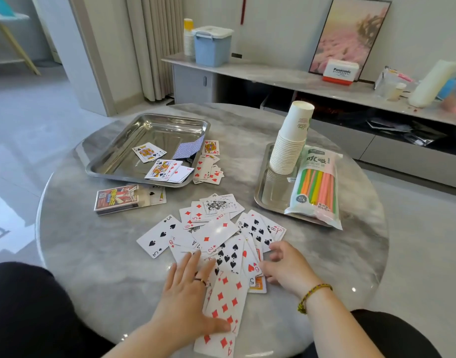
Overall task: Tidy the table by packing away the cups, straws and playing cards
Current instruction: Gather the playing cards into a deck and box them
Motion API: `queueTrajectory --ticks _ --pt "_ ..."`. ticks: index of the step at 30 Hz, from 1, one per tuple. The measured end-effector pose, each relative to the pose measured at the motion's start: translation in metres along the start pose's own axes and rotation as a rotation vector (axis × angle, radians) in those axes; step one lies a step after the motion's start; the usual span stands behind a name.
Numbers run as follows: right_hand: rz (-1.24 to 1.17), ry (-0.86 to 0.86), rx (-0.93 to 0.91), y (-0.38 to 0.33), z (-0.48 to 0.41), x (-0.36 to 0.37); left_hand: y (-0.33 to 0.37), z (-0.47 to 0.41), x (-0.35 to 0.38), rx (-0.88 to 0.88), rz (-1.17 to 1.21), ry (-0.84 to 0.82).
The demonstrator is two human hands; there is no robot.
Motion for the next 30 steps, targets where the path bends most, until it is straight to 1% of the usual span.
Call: queueTrajectory --ticks 3,6,7,8,9,11,12,14,16,19,22,26,30 --pt "-0.153 -0.062 -0.06 -0.001 -0.005 0.011 -0.008 -0.012 -0.011 -0.05 0.014 0.067" --pt "-0.18 -0.102 -0.13 -0.01 -0.011 0.023 -0.016 -0.026 -0.02 -0.069 0.047 0.085" --pt "-0.169 -0.079 -0.16 -0.014 -0.012 0.024 -0.019 -0.03 -0.023 -0.063 0.065 0.084" --pt "-0.138 -0.015 -0.196 -0.017 -0.014 0.019 -0.022 -0.034 -0.026 -0.058 0.086 0.096" --pt "-0.088 0.089 -0.23 -0.02 -0.015 0.011 -0.028 -0.038 -0.031 -0.063 0.116 0.125" --pt "0.028 0.318 -0.259 -0.022 -0.016 -0.013 -0.048 -0.04 -0.045 -0.143 0.214 0.243" --pt "0.081 0.383 -0.241 -0.021 -0.017 -0.023 -0.06 -0.04 -0.051 -0.211 0.254 0.301" --pt "0.191 0.397 -0.168 -0.017 -0.024 -0.032 -0.082 -0.038 -0.059 -0.336 0.281 0.344" --pt "0.352 0.363 -0.1 -0.015 -0.031 -0.027 -0.089 -0.038 -0.059 -0.387 0.243 0.302" --pt "0.555 0.298 -0.079 -0.017 -0.038 -0.011 -0.075 -0.039 -0.051 -0.338 0.161 0.219" --pt "0.616 0.255 -0.088 -0.022 -0.038 0.006 -0.058 -0.037 -0.045 -0.288 0.149 0.176" --pt "0.692 0.254 -0.221 -0.032 -0.029 0.027 -0.039 -0.031 -0.038 -0.212 0.196 0.163" --pt "0.644 0.209 -0.342 -0.04 -0.026 0.043 -0.011 -0.018 -0.018 -0.101 0.207 0.138"
Point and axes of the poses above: each hand's wrist, its own z-axis away from the middle knuckle, its own x-axis out of the palm, y = z × x, the point moved 5 cm from there along -z, towards the middle knuckle, and after that the axes turned 12 degrees about -y, right-handed, at the moved point
